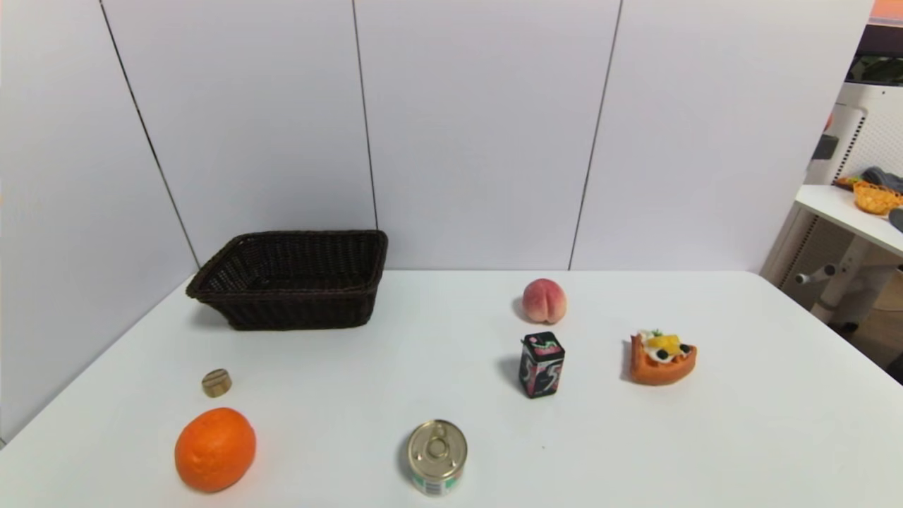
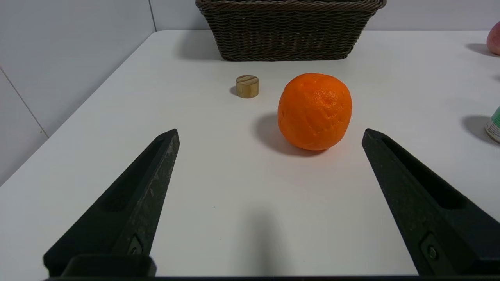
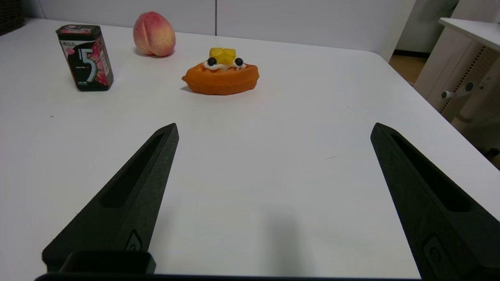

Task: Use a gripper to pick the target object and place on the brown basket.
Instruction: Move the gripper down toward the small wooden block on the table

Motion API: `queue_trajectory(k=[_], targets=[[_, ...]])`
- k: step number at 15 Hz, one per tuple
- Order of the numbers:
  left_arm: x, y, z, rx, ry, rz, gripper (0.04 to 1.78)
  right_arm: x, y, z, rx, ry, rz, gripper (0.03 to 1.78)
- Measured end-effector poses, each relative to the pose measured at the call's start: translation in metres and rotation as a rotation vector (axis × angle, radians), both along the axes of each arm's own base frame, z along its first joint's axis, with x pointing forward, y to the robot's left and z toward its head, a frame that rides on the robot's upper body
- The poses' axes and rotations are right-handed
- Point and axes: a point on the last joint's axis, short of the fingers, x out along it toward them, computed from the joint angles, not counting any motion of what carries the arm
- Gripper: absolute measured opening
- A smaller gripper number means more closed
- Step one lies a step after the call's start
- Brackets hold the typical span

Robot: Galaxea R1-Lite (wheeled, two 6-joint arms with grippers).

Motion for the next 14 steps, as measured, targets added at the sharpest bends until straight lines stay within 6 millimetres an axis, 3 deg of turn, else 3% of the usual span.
queue_trajectory(k=[14], targets=[[0.0000, 0.0003, 0.0001, -0.028, -0.001, 0.015, 1.69, 0.0000, 0.0000, 0.0000, 0.001, 0.000, 0.000, 1.70]])
